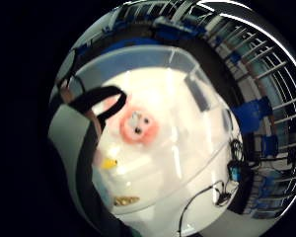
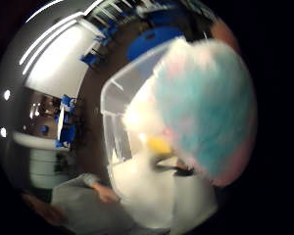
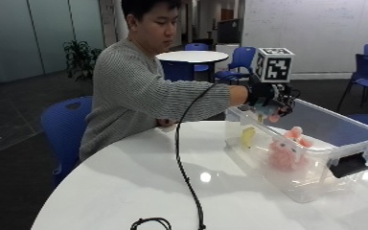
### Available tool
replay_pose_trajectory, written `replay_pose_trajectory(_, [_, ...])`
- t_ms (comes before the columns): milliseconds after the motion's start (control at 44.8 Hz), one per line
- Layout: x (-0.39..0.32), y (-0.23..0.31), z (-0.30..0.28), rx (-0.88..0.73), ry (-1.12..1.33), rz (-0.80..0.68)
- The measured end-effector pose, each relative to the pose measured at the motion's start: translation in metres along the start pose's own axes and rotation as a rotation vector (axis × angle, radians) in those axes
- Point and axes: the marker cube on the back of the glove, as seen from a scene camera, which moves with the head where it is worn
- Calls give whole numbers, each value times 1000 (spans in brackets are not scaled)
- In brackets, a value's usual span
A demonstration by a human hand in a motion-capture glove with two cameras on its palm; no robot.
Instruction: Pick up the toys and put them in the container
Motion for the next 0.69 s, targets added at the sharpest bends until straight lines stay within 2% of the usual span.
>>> replay_pose_trajectory(112, [3, 7, 16, -157, -50, 16])
replay_pose_trajectory(447, [6, 42, 11, -120, -102, -16])
replay_pose_trajectory(581, [30, 100, -8, -68, -116, -22])
replay_pose_trajectory(693, [84, 194, -32, 5, -143, 44])
